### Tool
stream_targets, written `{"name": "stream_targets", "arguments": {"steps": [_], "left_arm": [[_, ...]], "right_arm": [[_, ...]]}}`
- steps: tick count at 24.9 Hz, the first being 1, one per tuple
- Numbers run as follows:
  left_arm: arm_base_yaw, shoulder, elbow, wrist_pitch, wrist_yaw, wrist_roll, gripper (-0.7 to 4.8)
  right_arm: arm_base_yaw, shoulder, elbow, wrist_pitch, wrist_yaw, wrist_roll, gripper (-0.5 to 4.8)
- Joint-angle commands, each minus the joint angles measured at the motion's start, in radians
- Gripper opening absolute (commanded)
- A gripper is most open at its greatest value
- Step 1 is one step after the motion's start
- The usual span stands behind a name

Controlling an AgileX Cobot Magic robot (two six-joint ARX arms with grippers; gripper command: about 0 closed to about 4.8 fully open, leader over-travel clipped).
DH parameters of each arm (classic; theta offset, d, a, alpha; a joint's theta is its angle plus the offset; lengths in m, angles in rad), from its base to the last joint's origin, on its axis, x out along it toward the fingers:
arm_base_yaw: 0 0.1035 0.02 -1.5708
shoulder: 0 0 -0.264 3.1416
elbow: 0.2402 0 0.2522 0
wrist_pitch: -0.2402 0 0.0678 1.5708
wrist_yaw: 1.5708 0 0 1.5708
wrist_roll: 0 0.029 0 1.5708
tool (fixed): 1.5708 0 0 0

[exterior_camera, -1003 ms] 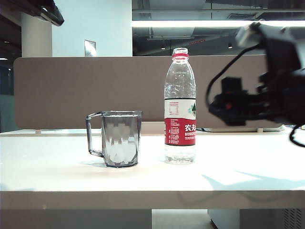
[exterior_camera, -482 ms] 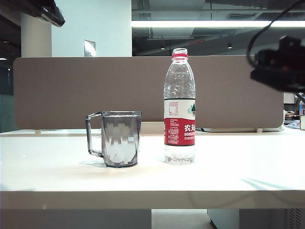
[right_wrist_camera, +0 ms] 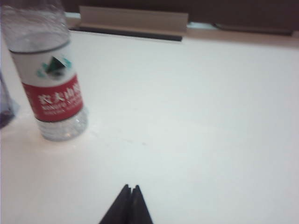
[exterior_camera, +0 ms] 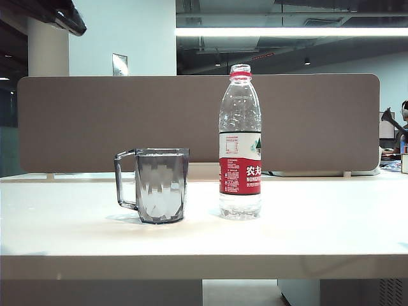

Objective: Pick up the mineral water bottle on the table and pour water into the mug until it's full.

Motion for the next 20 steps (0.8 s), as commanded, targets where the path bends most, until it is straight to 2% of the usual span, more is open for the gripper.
{"name": "stream_targets", "arguments": {"steps": [1, 8, 13, 20], "left_arm": [[0.001, -0.002, 0.002, 0.012, 0.002, 0.0, -0.05], [0.001, -0.002, 0.002, 0.012, 0.002, 0.0, -0.05], [0.001, -0.002, 0.002, 0.012, 0.002, 0.0, -0.05], [0.001, -0.001, 0.002, 0.013, 0.002, 0.0, -0.05]], "right_arm": [[-0.086, -0.116, -0.007, -0.176, -0.084, 0.004, 0.08], [-0.135, -0.271, -0.007, -0.462, -0.085, 0.03, 0.08], [-0.182, -0.388, -0.007, -0.529, -0.08, 0.029, 0.09], [-0.279, -0.525, -0.007, -0.524, -0.076, 0.024, 0.1]]}}
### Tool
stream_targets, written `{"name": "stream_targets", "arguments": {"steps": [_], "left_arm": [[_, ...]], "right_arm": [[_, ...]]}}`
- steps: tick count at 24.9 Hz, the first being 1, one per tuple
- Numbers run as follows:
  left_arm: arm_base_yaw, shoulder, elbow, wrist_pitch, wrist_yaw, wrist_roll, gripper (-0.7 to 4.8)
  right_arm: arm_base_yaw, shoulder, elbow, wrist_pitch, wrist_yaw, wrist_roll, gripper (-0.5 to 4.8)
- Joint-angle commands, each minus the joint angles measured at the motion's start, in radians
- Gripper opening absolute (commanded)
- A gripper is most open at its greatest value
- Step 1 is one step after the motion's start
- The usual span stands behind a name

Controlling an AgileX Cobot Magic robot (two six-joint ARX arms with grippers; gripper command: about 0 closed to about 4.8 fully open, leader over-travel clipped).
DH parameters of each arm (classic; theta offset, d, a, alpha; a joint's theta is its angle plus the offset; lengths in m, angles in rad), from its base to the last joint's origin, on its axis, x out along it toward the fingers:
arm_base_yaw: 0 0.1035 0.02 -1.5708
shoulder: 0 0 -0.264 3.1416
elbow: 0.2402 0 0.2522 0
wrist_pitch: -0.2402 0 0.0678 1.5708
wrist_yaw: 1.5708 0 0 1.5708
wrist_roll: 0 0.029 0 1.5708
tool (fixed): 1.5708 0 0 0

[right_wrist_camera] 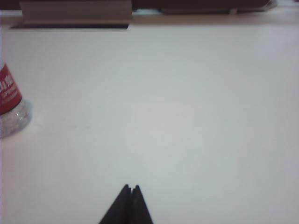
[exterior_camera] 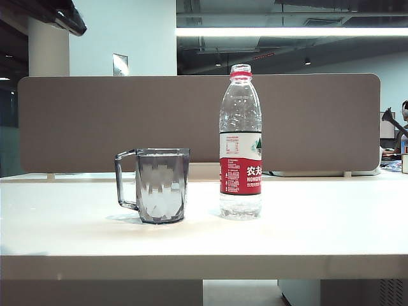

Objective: Pick up the mineral water bottle on the table and pour water into the mug until it's full.

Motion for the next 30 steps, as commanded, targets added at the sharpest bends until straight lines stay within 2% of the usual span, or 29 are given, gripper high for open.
{"name": "stream_targets", "arguments": {"steps": [1, 5, 22, 24, 26, 30], "left_arm": [[0.001, -0.002, 0.002, 0.012, 0.002, 0.0, -0.05], [0.001, -0.002, 0.002, 0.012, 0.002, 0.0, -0.05], [0.01, -0.016, 0.0, 0.008, 0.0, 0.0, -0.05], [0.04, -0.037, 0.0, 0.01, 0.045, 0.0, -0.05], [0.107, -0.064, 0.0, 0.008, 0.106, 0.0, -0.05], [0.289, -0.134, -0.019, 0.013, 0.135, -0.015, -0.05]], "right_arm": [[-0.021, -0.004, -0.007, 0.016, 0.006, -0.006, 0.1], [-0.022, -0.004, -0.007, 0.016, 0.005, -0.053, 0.11], [-0.014, -0.004, -0.007, 0.016, 0.005, -0.052, 0.11], [-0.014, -0.004, -0.007, 0.016, 0.005, -0.052, 0.11], [-0.015, -0.004, -0.007, 0.016, 0.005, -0.052, 0.11], [-0.014, -0.004, -0.007, 0.016, 0.005, -0.052, 0.11]]}}
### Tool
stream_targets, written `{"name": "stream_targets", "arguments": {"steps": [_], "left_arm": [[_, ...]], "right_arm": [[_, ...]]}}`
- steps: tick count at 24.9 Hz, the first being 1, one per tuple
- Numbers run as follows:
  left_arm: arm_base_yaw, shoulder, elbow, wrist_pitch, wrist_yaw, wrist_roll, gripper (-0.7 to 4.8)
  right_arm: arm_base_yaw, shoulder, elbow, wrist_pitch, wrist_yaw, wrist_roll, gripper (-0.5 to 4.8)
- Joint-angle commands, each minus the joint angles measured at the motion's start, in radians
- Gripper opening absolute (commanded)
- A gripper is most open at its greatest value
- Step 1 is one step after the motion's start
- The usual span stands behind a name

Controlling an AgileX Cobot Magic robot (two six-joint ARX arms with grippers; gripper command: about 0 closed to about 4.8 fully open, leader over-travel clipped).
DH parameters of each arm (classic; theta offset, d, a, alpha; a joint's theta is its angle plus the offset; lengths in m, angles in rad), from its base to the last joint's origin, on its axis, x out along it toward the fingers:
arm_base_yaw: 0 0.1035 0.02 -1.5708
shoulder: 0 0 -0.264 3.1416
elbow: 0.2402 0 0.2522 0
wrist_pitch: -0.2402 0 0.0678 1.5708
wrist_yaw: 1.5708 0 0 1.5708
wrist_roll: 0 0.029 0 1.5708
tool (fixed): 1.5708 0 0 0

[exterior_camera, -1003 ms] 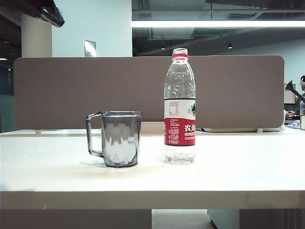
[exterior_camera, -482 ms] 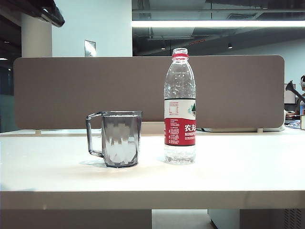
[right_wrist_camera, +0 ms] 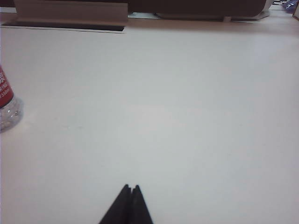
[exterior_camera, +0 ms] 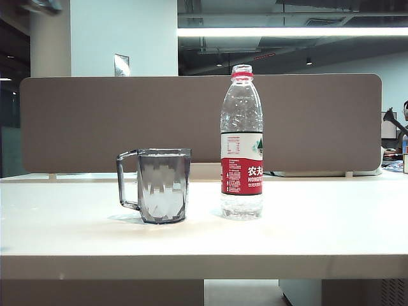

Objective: Pick up the mineral water bottle on the table and pour water into the mug until it's full.

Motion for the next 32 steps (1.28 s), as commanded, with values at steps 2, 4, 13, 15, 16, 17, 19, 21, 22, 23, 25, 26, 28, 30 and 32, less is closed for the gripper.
{"name": "stream_targets", "arguments": {"steps": [2, 4, 13, 15, 16, 17, 19, 21, 22, 23, 25, 26, 28, 30, 32], "left_arm": [[0.183, -0.072, -0.035, 0.018, 0.07, -0.044, -0.05], [0.277, -0.111, -0.072, 0.035, 0.12, -0.066, -0.05], [0.484, -0.422, -0.436, 0.283, 0.248, -0.08, -0.05], [0.484, -0.484, -0.494, 0.302, 0.247, -0.08, -0.05], [0.484, -0.521, -0.526, 0.307, 0.236, -0.08, -0.05], [0.484, -0.572, -0.572, 0.309, 0.217, -0.084, -0.05], [0.484, -0.623, -0.616, 0.309, 0.195, -0.093, -0.05], [0.484, -0.673, -0.668, 0.309, 0.131, -0.137, -0.05], [0.483, -0.684, -0.697, 0.318, 0.098, -0.151, -0.05], [0.483, -0.685, -0.705, 0.319, 0.089, -0.152, -0.05], [0.477, -0.685, -0.721, 0.323, 0.079, -0.158, -0.05], [0.473, -0.685, -0.729, 0.325, 0.061, -0.157, -0.05], [0.462, -0.685, -0.746, 0.325, 0.026, -0.158, -0.05], [0.445, -0.685, -0.773, 0.336, -0.01, -0.159, -0.05], [0.424, -0.685, -0.792, 0.37, -0.044, -0.143, -0.05]], "right_arm": [[0.0, -0.001, -0.007, 0.014, 0.0, -0.003, 0.11], [0.001, -0.001, -0.007, 0.014, 0.0, -0.003, 0.11], [0.001, -0.001, -0.007, 0.014, 0.0, -0.003, 0.11], [0.001, -0.001, -0.007, 0.014, 0.0, -0.003, 0.11], [0.001, -0.001, -0.007, 0.014, 0.0, -0.003, 0.12], [0.001, -0.001, -0.007, 0.014, 0.0, -0.003, 0.12], [0.001, -0.001, -0.007, 0.014, 0.0, -0.003, 0.12], [0.001, -0.001, -0.007, 0.014, 0.0, -0.003, 0.12], [0.001, -0.001, -0.007, 0.014, 0.0, -0.003, 0.12], [0.001, -0.001, -0.007, 0.014, 0.0, -0.003, 0.12], [0.001, -0.001, -0.007, 0.014, 0.0, -0.003, 0.12], [0.001, 0.0, -0.007, 0.014, 0.0, -0.003, 0.12], [0.001, -0.001, -0.007, 0.014, 0.0, -0.003, 0.12], [0.001, 0.0, -0.007, 0.014, 0.0, -0.003, 0.12], [0.001, -0.001, -0.007, 0.014, 0.0, -0.003, 0.12]]}}
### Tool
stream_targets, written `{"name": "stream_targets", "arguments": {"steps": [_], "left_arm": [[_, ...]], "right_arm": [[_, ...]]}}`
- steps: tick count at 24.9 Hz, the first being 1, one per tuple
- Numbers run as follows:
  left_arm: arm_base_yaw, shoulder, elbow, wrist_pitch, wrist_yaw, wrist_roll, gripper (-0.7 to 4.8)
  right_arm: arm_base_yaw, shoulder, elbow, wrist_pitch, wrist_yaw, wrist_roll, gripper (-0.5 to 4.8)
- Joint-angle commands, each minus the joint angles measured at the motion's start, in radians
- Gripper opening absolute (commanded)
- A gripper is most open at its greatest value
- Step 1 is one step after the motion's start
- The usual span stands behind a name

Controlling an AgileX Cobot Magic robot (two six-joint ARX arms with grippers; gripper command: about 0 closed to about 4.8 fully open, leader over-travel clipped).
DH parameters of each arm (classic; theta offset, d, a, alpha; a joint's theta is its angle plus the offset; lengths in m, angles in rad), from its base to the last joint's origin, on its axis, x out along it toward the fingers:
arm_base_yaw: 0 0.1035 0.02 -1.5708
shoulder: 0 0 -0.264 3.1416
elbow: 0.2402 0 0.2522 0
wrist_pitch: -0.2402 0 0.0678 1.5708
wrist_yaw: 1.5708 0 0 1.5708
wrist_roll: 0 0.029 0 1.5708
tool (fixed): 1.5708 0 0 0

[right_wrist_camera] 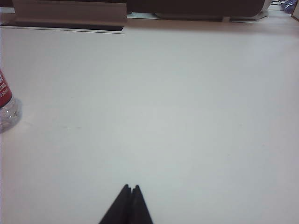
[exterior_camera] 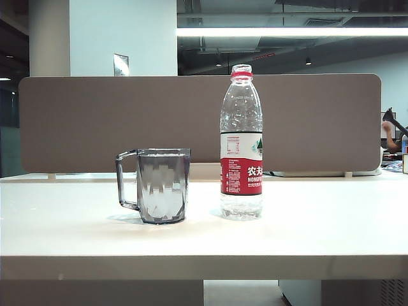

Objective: Pick up the mineral water bottle on the table and pour water into the mug until it's full.

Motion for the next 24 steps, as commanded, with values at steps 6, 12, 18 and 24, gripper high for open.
{"name": "stream_targets", "arguments": {"steps": [6, 12, 18, 24], "left_arm": [[-0.04, 0.002, -0.022, 0.032, -0.102, 0.066, -0.05], [-0.04, 0.002, -0.022, 0.032, -0.099, 0.066, -0.05], [-0.039, 0.002, -0.022, 0.032, -0.099, 0.066, -0.05], [-0.016, 0.002, -0.022, 0.033, -0.098, 0.066, -0.05]], "right_arm": [[0.0, -0.001, -0.007, 0.014, 0.0, -0.003, 0.12], [0.0, -0.001, -0.007, 0.014, 0.0, -0.003, 0.12], [0.0, -0.001, -0.007, 0.014, 0.0, -0.003, 0.12], [0.0, -0.001, -0.007, 0.014, 0.0, -0.003, 0.12]]}}
